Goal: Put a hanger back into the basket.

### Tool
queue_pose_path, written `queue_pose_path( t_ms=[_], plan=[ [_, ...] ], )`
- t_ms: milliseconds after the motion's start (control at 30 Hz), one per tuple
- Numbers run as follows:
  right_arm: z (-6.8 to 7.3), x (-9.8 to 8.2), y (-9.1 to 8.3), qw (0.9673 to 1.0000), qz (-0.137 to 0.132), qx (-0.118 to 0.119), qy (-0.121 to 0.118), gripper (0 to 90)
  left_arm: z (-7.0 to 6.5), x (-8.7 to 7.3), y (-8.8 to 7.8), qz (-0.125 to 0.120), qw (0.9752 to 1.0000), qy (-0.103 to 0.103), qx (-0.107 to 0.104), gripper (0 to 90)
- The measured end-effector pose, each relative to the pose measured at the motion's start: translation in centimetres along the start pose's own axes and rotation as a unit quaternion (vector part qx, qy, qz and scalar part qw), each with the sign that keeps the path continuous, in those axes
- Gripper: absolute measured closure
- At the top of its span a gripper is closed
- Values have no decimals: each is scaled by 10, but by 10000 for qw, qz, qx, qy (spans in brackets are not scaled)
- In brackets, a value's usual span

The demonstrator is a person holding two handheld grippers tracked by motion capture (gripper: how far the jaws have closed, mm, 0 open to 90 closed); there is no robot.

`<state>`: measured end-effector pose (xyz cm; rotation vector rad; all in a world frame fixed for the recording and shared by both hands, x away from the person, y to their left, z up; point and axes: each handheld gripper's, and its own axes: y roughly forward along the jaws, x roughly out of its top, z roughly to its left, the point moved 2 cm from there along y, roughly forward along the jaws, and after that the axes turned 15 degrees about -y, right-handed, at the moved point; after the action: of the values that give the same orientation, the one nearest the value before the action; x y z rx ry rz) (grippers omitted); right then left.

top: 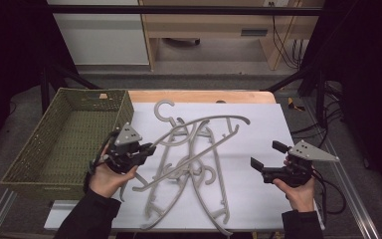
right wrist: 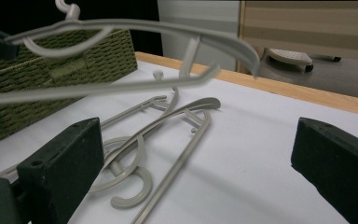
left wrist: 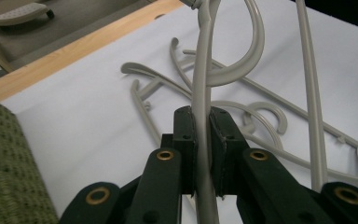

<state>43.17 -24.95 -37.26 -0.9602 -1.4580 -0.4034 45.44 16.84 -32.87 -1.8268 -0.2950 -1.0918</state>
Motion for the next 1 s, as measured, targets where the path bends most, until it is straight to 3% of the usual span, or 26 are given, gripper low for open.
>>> queue_pose_path(
  t_ms=[300, 333, 367, 467, 533, 1000],
  plan=[
    [0, -1, 1, 10000, 11, -14, 25, 26, 43, 19, -27, -158, 9992, -143, 332, 819],
    [0, -1, 1, 10000, 11, -14, 25, 26, 43, 19, -27, -158, 9992, -143, 332, 818],
    [0, -1, 1, 10000, 29, -4, 23, 26, 51, 21, -33, -249, 9987, -246, 382, 818],
    [-1, -1, 2, 10000, 33, -21, 23, 26, 66, 25, -46, -347, 9974, -265, 566, 818],
    [-1, -2, 2, 10000, 39, -25, 22, 26, 68, 25, -47, -374, 9972, -281, 578, 818],
    [-1, -3, 2, 10000, 79, -35, 22, 26, 121, 25, -79, -576, 9937, -418, 864, 818]
  ],
)
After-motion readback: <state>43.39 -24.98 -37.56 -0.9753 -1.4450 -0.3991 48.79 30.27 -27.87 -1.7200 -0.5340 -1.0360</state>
